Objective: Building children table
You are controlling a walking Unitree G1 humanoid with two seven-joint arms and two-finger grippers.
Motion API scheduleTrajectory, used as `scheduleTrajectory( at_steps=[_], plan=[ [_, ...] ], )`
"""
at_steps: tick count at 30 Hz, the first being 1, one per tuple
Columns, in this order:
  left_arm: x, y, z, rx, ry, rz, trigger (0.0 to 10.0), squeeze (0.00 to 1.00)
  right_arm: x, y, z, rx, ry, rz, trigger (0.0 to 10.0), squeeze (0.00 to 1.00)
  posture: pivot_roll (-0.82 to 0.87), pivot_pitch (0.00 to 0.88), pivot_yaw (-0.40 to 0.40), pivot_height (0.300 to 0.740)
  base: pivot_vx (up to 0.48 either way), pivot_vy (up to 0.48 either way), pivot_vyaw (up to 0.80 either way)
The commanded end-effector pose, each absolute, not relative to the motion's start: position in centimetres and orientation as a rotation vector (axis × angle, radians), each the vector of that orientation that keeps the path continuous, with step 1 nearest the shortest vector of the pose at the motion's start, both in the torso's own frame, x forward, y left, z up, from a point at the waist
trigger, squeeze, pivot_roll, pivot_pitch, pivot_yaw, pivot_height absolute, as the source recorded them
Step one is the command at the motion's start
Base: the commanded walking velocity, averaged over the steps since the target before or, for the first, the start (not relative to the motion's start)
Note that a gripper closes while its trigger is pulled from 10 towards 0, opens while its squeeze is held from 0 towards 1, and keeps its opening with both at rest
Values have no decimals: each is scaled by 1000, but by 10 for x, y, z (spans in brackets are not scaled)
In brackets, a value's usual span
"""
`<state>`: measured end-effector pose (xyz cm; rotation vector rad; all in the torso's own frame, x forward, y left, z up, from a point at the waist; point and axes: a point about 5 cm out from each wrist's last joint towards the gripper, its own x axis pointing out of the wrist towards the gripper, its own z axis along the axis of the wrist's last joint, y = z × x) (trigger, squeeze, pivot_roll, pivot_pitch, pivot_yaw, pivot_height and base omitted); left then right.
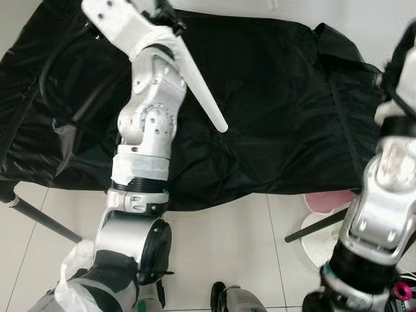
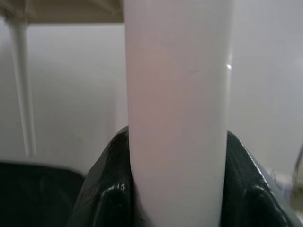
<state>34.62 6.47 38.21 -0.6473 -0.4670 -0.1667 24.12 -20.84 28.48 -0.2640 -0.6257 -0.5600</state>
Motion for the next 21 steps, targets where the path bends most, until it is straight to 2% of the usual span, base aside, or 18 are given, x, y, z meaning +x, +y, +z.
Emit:
scheduleTrajectory(
  at_steps=[1, 4, 12, 14, 16, 17, 18, 21],
  plan=[
    [284, 41, 459, -691, -905, -706, 0, 0, 264, -210, 220, -166, -290, -483, 0, 0, -16, 158, -42, 740, 0, 0, 0],
    [286, 13, 467, -553, -806, -745, 0, 0, 277, -221, 186, 13, -170, -447, 0, 0, 9, 135, -34, 740, 0, 0, 0],
    [286, 5, 467, -530, -782, -754, 0, 0, 281, -222, 179, 54, -143, -432, 0, 0, 9, 135, -34, 740, 0, 0, 0],
    [281, -14, 463, -472, -746, -772, 0, 0, 312, -210, 169, 98, -72, -257, 0, 0, 9, 121, -12, 740, 0, 0, 0],
    [281, -14, 463, -472, -746, -772, 0, 0, 312, -210, 169, 98, -72, -257, 0, 0, 9, 121, -12, 740, 0, 0, 0],
    [276, -27, 456, -442, -714, -778, 0, 0, 343, -191, 185, 148, -93, -81, 0, 0, 18, 123, -17, 740, 0, 0, 0],
    [275, -31, 454, -435, -701, -776, 0, 0, 352, -184, 195, 159, -116, -28, 0, 0, 20, 125, -20, 740, 0, 0, 0],
    [274, -32, 452, -436, -693, -769, 0, 0, 360, -177, 206, 131, -141, 18, 0, 0, 27, 127, -25, 740, 0, 0, 0]
  ],
)
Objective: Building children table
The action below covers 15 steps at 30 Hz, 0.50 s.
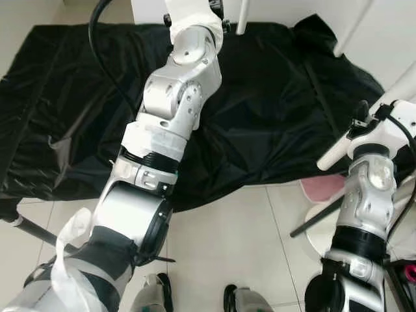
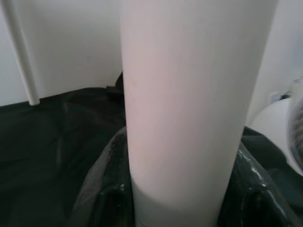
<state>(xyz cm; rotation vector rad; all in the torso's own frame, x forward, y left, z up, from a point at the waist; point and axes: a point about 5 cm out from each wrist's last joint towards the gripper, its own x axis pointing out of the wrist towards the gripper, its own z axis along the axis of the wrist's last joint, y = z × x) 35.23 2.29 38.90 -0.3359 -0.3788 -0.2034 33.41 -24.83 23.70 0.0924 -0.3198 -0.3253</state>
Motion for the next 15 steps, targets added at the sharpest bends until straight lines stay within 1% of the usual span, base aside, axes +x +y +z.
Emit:
scheduleTrajectory(
  at_steps=[1, 2, 3, 9, 10, 13, 14, 15],
  plan=[
    [274, -32, 452, -436, -693, -769, 0, 0, 360, -177, 206, 131, -141, 18, 0, 0, 27, 127, -25, 740, 0, 0, 0],
    [273, -33, 452, -433, -690, -762, 0, 0, 364, -172, 215, 127, -162, 51, 0, 0, 27, 127, -25, 740, 0, 0, 0],
    [280, -30, 453, -430, -687, -747, 0, 0, 369, -165, 219, 121, -163, 98, 0, 0, 38, 133, -41, 740, 0, 0, 0],
    [297, -22, 455, -414, -678, -727, 0, 0, 376, -149, 213, 101, -136, 185, 0, 0, 61, 139, -60, 740, 0, 0, 0],
    [300, -22, 455, -399, -665, -733, 2235, 0, 374, -149, 204, 100, -110, 186, 0, 0, 70, 141, -65, 740, 0, 0, 0],
    [302, -22, 455, -389, -655, -738, 2235, 0, 374, -150, 197, 101, -94, 188, 0, 0, 70, 141, -65, 740, 0, 0, 0],
    [305, -23, 451, -358, -643, -748, 10000, 0, 372, -154, 188, 93, -74, 170, 10000, 0, 72, 144, -62, 740, 0, 0, 0],
    [307, -24, 447, -343, -631, -761, 10000, 0, 370, -158, 181, 93, -62, 154, 10000, 545, 72, 144, -62, 740, 0, 0, 0]
  ],
)
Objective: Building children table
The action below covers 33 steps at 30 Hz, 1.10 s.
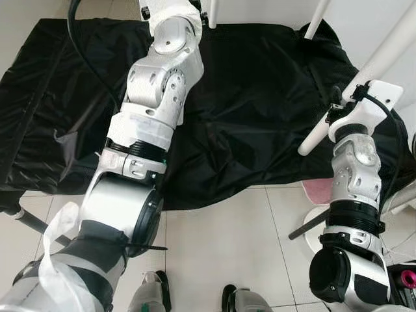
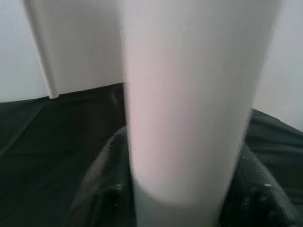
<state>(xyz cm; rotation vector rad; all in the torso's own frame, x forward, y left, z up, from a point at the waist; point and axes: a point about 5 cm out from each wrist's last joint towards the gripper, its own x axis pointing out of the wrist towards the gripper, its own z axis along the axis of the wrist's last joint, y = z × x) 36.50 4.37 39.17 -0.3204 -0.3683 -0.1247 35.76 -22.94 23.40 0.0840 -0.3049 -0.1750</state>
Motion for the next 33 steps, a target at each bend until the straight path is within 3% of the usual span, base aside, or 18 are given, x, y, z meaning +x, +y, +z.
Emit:
scheduleTrajectory(
  at_steps=[1, 2, 8, 9, 11, 12, 14, 15, 33],
  plan=[
    [307, -24, 447, -343, -631, -761, 10000, 0, 370, -158, 181, 93, -62, 154, 10000, 545, 72, 144, -62, 740, 0, 0, 0],
    [309, -24, 443, -336, -619, -773, 10000, 1000, 369, -162, 178, 98, -62, 134, 10000, 1000, 65, 143, -50, 740, 0, 0, 0],
    [318, -25, 432, -314, -586, -780, 10000, 1000, 367, -171, 178, 119, -92, 85, 10000, 1000, 54, 146, -38, 740, 0, 0, 0],
    [320, -24, 428, -303, -578, -776, 10000, 204, 364, -176, 178, 120, -108, 56, 10000, 1000, 54, 146, -38, 740, 0, 0, 0],
    [320, -24, 428, -303, -578, -776, 10000, 204, 364, -176, 178, 120, -108, 56, 10000, 1000, 54, 146, -38, 740, 0, 0, 0],
    [321, -24, 427, -299, -574, -770, 10000, 0, 362, -180, 178, 122, -120, 29, 10000, 812, 58, 149, -36, 740, 0, 0, 0],
    [321, -24, 427, -299, -574, -770, 10000, 0, 362, -180, 178, 122, -120, 29, 10000, 812, 58, 149, -36, 740, 0, 0, 0],
    [323, -23, 421, -287, -558, -760, 10000, 0, 358, -184, 175, 113, -121, 12, 10000, 0, 57, 148, -33, 740, 0, 0, 0],
    [328, -22, 407, -252, -518, -741, 10000, 0, 354, -186, 170, 103, -115, 19, 10000, 0, 59, 150, -32, 740, 0, 0, 0]
  ],
)
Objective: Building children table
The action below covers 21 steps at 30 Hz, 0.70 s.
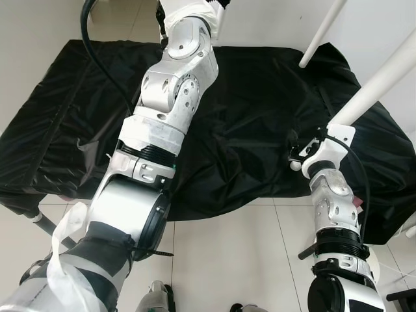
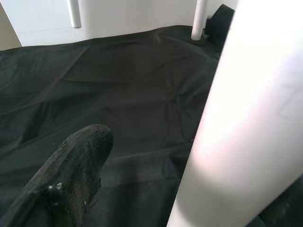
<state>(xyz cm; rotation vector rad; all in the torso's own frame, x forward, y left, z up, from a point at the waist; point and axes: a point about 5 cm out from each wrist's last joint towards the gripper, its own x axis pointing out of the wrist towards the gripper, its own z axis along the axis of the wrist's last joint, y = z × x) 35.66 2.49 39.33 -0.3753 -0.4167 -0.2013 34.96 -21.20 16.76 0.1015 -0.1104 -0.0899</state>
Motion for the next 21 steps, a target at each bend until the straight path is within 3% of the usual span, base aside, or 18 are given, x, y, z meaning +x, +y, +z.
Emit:
scheduleTrajectory(
  at_steps=[1, 21],
  plan=[
    [328, -22, 407, -252, -518, -741, 10000, 0, 354, -186, 170, 103, -115, 19, 10000, 0, 59, 150, -32, 740, 0, 0, 0],
    [328, -22, 407, -252, -518, -741, 10000, 0, 354, -186, 170, 103, -115, 19, 10000, 0, 59, 150, -32, 740, 0, 0, 0]
  ],
)
